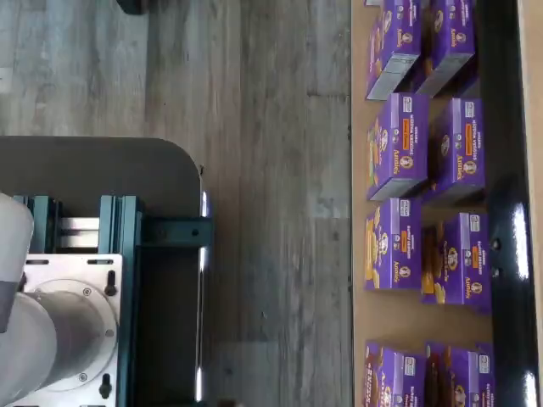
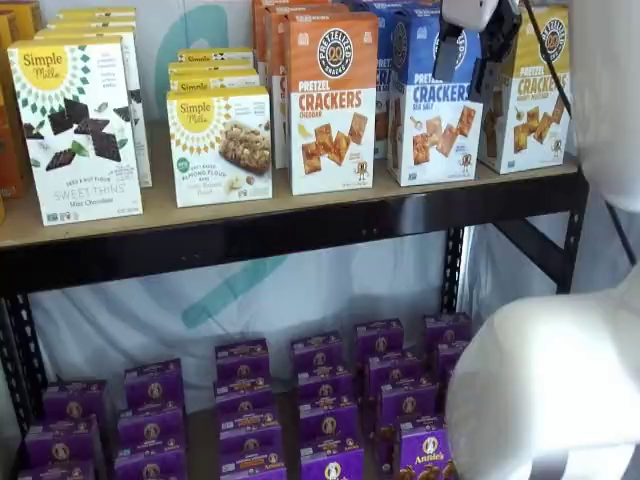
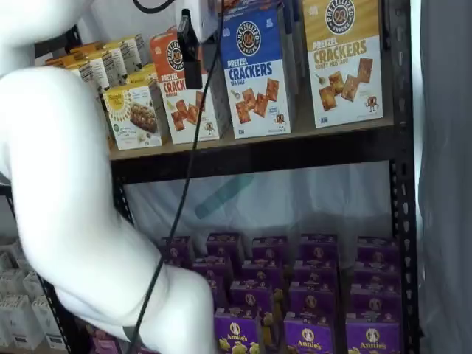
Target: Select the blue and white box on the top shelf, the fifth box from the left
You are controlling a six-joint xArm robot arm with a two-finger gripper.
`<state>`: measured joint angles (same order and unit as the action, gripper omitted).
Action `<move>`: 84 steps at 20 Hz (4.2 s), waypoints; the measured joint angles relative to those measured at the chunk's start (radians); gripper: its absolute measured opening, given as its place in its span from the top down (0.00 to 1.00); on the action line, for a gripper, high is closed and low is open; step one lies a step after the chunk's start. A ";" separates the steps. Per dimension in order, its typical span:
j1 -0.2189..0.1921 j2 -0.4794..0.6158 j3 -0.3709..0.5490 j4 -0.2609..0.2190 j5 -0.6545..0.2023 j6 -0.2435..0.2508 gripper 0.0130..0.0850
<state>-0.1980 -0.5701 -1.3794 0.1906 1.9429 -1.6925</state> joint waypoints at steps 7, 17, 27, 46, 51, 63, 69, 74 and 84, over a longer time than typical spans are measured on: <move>0.044 -0.020 0.043 -0.026 -0.051 0.029 0.00; -0.062 -0.021 0.030 0.187 -0.117 0.012 0.00; -0.158 0.017 -0.016 0.369 -0.176 0.004 0.00; -0.146 0.251 -0.254 0.321 -0.214 -0.010 0.00; -0.148 0.307 -0.286 0.295 -0.241 -0.036 0.00; -0.139 0.387 -0.320 0.234 -0.268 -0.072 0.00; -0.115 0.432 -0.374 0.148 -0.201 -0.076 0.00; -0.085 0.435 -0.369 0.076 -0.191 -0.075 0.00; -0.048 0.424 -0.339 0.030 -0.193 -0.056 0.00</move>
<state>-0.2458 -0.1463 -1.7181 0.2203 1.7498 -1.7485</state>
